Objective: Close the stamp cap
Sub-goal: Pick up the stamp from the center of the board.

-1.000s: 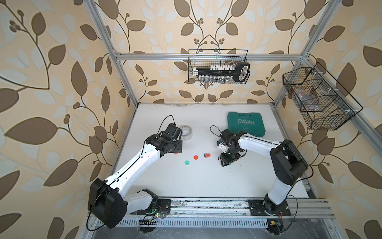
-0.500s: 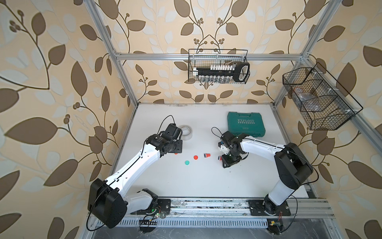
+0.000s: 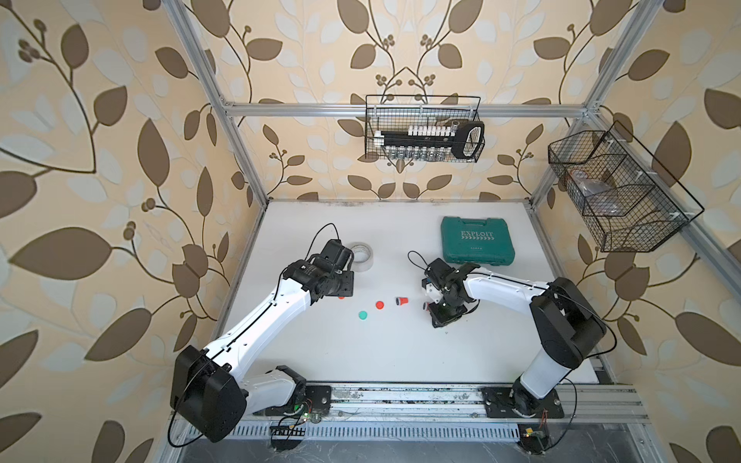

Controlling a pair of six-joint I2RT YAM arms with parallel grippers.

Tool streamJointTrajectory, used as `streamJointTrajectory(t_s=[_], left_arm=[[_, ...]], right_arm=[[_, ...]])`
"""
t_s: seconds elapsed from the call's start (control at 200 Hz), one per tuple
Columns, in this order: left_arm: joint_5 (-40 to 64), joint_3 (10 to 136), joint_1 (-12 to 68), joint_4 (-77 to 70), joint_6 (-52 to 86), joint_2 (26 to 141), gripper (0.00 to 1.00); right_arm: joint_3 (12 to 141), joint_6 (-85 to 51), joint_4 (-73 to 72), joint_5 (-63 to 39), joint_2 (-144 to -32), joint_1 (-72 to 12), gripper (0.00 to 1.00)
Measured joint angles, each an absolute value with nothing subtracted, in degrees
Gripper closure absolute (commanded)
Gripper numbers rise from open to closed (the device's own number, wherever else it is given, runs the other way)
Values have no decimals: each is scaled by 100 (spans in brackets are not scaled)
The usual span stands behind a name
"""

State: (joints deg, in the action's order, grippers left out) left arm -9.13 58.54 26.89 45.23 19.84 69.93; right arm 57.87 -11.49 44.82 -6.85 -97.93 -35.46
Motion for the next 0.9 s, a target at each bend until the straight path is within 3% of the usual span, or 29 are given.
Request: streamJointTrajectory(t_s=[0.21, 0.505, 0.9], left_arm=[[-899, 5854, 2689, 4523, 1984, 7002, 36], [-895, 5854, 2689, 4523, 1984, 7091, 36], [-893, 5854, 2689, 4523, 1984, 7111, 36]], right_arm=[[5684, -1249, 4427, -578, -9793, -3640, 72], [5666, -1356, 4403, -471, -9751, -3795, 63], [5374, -1586, 4228, -333, -9376, -3889, 68]])
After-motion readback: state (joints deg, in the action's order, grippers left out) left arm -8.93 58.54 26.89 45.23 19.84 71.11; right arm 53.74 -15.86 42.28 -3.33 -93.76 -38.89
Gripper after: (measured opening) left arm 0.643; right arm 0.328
